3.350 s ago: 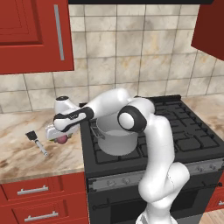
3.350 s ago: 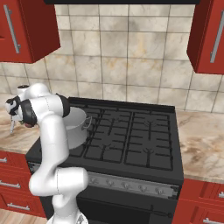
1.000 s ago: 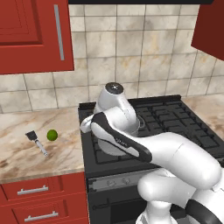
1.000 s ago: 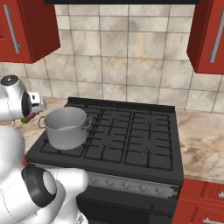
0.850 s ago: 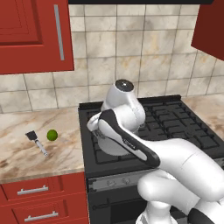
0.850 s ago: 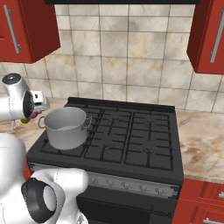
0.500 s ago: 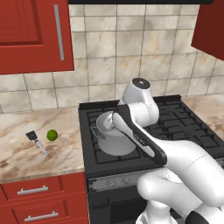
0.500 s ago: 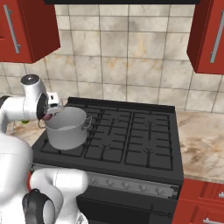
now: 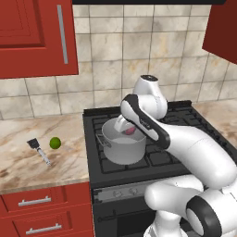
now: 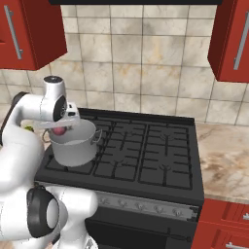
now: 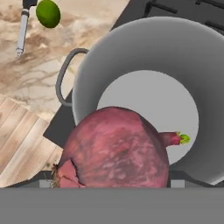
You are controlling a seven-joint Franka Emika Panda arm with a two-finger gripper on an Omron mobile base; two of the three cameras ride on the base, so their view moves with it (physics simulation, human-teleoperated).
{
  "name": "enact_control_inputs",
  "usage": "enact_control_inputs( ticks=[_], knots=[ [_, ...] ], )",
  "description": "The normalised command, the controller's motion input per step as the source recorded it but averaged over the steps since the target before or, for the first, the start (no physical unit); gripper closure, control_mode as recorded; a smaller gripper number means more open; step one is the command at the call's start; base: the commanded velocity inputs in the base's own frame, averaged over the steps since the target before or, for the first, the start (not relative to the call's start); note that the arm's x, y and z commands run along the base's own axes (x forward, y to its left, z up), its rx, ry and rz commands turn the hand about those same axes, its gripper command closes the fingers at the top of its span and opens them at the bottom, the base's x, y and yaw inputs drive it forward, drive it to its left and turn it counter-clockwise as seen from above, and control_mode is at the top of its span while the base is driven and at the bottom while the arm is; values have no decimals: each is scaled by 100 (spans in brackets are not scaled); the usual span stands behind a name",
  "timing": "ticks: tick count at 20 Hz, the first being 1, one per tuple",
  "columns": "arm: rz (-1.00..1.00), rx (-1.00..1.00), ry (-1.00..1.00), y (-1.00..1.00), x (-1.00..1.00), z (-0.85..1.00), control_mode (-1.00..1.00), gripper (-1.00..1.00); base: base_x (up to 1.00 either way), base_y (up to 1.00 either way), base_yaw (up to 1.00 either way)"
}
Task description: Put the onion and lime in the pot. Retrieve the spatula and lightly stir the vegetables in the pot.
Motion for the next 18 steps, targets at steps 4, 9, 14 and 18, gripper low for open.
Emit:
enact_control_inputs(
  ticks=[4, 9, 14, 18],
  knots=[
    [0, 0, 10, -2, 0, -29, -100, 100, 0, 0, 0],
    [0, 0, 0, -2, 2, -16, -100, 100, 0, 0, 0],
    [0, 0, 0, 0, 20, -19, -100, 100, 0, 0, 0],
    [0, -1, 3, 0, 15, -33, -100, 100, 0, 0, 0]
  ],
)
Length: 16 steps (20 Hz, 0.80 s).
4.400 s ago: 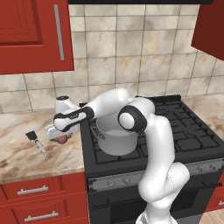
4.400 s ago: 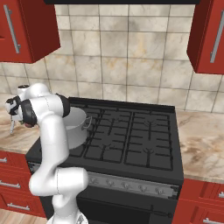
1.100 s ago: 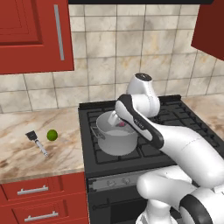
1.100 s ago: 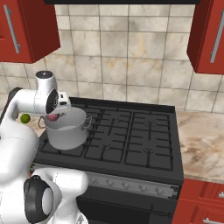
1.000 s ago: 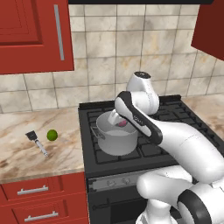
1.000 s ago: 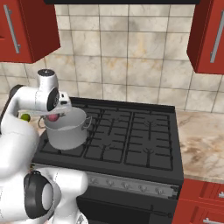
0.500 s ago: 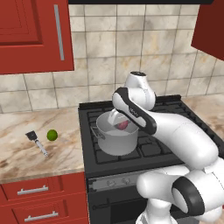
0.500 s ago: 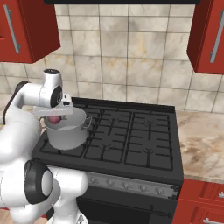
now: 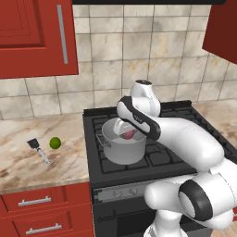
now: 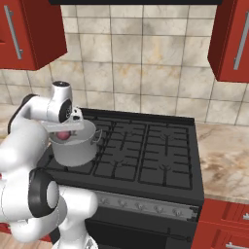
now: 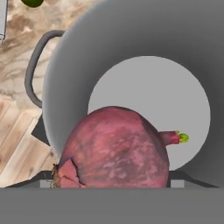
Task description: Put the onion and lime in the pot. Retrieve the spatula and lightly stir the vegetables in the pot.
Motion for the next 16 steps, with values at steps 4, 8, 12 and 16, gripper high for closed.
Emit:
enact_control_inputs(
  ticks=[4, 8, 12, 16],
  knots=[
    [0, -1, 7, 0, 4, -28, -100, 100, 0, 0, 0],
    [0, -3, 5, 0, 4, -7, -100, 100, 0, 0, 0],
    [0, -3, 6, 0, 34, 0, -100, 100, 0, 0, 0],
    [0, -2, 6, 0, 35, -1, -100, 100, 0, 0, 0]
  ],
)
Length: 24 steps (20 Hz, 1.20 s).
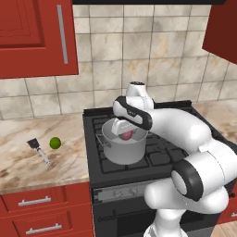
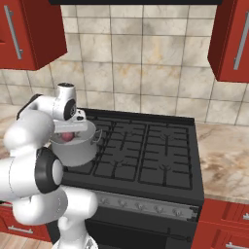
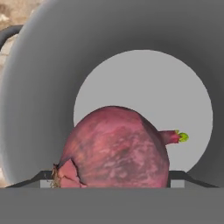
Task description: Put the onion and lime in the pot. Retrieve the spatula and lightly stir the vegetables in the pot.
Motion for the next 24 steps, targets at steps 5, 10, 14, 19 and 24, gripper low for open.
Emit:
enact_control_inputs(
  ticks=[5, 10, 14, 19, 24],
  knots=[
    [0, 0, 2, 0, 1, -3, -100, 100, 0, 0, 0],
    [0, 0, 3, 0, 0, -30, -100, 100, 0, 0, 0],
    [0, 0, 0, 0, 0, -7, -100, 100, 0, 0, 0],
    [0, 0, 0, 0, 0, 0, -100, -100, 0, 0, 0],
    [0, 0, 0, 0, 0, 0, -100, -100, 0, 0, 0]
  ],
)
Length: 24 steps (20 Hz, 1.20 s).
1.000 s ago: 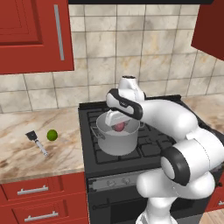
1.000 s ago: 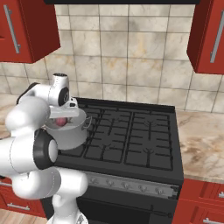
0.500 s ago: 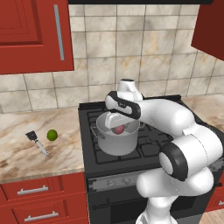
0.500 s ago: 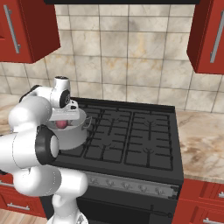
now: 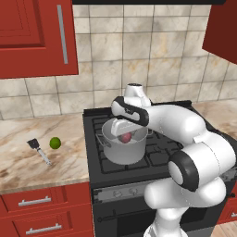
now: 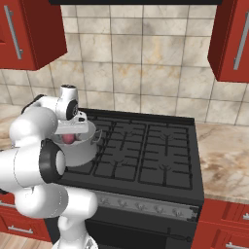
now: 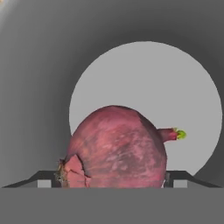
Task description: Put the onion and lime in the pot. Retrieve the spatula and lightly stir the vegetables in the pot.
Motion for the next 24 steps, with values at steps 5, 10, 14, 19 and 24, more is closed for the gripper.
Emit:
enact_control_inputs(
  ticks=[5, 10, 14, 19, 24],
  knots=[
    [0, 0, 0, 0, 0, 11, -100, -100, 0, 0, 0],
    [0, 0, -6, 0, -31, 45, -100, -100, 0, 0, 0],
    [0, 0, -9, 2, -64, 49, -100, -100, 0, 0, 0],
    [5, 0, -10, 46, -62, 10, -100, -100, 0, 0, 0],
    [8, 5, -22, 56, -45, 11, -100, -100, 0, 0, 0]
  ],
)
